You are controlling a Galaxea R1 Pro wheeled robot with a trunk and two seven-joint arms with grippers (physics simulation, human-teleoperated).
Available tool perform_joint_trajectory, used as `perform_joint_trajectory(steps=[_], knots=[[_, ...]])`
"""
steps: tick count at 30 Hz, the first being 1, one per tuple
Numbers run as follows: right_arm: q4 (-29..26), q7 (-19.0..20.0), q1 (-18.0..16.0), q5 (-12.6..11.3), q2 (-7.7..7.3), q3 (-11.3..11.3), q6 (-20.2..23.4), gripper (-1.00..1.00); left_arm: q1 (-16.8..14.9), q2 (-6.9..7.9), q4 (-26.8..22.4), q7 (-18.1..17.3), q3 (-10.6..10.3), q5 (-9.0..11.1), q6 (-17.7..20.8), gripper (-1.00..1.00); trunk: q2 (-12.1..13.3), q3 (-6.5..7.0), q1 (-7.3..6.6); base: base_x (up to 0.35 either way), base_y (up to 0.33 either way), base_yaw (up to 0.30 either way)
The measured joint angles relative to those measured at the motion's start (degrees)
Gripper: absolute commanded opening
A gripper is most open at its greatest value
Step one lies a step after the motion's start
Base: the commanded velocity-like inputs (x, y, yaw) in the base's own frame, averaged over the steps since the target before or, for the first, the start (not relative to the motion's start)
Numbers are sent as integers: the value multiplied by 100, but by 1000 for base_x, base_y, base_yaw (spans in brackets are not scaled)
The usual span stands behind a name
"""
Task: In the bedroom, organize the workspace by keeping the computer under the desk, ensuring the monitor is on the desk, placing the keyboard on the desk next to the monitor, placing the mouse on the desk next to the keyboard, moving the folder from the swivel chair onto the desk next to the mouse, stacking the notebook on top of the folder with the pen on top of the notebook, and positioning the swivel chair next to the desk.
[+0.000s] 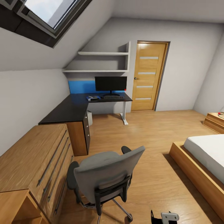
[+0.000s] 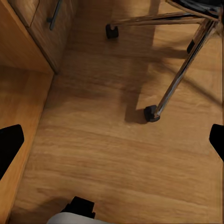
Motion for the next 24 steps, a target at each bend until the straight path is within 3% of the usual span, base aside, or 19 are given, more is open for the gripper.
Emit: perform_joint_trajectory(steps=[10, 24], knots=[[16, 9, 6, 9, 6, 18, 22, 100, 0, 1, -280, 9, 5, 4, -317, 100, 0, 0, 0, 0, 0, 0], [-20, 2, 5, 22, 7, 16, -8, 100, 1, 29, -306, 10, 12, 2, -324, 100, 0, 0, 0, 0, 0, 39]])
